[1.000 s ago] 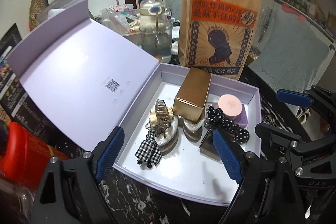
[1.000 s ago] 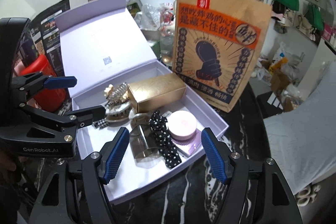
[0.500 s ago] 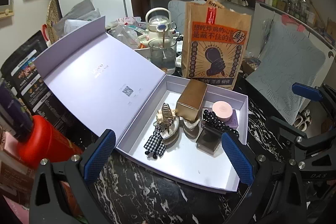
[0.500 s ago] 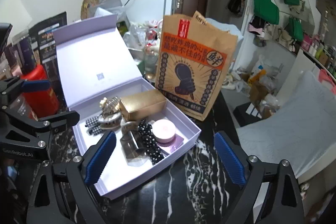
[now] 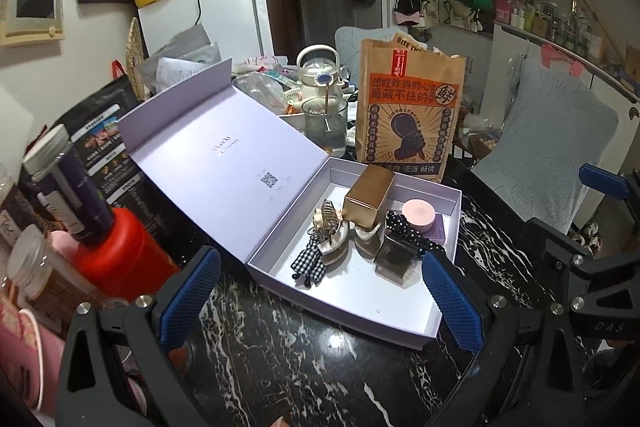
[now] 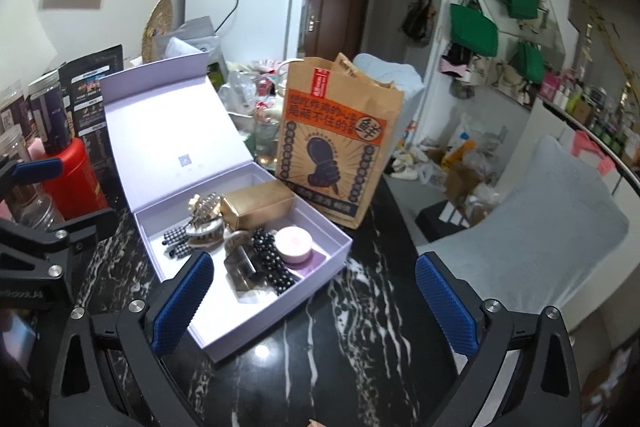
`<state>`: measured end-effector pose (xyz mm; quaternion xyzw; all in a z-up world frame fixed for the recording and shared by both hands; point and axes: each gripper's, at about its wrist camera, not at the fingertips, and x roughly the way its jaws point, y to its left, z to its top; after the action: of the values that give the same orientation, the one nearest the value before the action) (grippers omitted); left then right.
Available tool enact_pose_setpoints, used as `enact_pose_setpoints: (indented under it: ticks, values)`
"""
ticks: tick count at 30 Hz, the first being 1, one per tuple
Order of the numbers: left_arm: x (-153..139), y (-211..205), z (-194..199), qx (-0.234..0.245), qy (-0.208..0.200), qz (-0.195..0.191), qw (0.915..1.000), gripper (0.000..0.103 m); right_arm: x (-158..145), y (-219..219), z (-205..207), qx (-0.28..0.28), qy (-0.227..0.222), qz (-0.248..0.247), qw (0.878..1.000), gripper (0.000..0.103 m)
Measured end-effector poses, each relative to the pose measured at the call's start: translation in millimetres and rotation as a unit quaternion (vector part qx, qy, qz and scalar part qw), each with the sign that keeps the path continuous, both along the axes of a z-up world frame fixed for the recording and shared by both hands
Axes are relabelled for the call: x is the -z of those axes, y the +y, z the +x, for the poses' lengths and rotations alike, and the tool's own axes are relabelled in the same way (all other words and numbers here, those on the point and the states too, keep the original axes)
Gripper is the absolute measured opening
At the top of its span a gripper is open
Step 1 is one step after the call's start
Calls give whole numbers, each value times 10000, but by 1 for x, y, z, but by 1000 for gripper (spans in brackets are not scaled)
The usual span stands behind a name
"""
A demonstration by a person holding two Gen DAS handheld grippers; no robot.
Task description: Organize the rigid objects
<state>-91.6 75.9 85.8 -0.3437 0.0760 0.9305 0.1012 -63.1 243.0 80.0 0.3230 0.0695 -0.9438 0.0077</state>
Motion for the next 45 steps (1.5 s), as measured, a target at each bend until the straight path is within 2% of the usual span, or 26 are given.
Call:
enact_pose_setpoints:
  ticks: [7,10,17,24,45]
  values:
    - [3,1,28,-65,-33,-2,10000,102,2,4,24,192,-22,46,9998,103]
    - [5,0,38,-163,-6,-129,9998,102,5,4,37,242,-37,24,9997,103]
    - [12,-5,52,-248,-121,53,9996,102,9,1,53,183,-118,-206,9996,103]
    - [27,-6,56,-213,-340,106,9991,102,16,-5,59,182,-185,-227,9994,103]
    - [32,-7,54,-224,-407,5,9989,102,25,-4,61,218,-385,-327,9985,103]
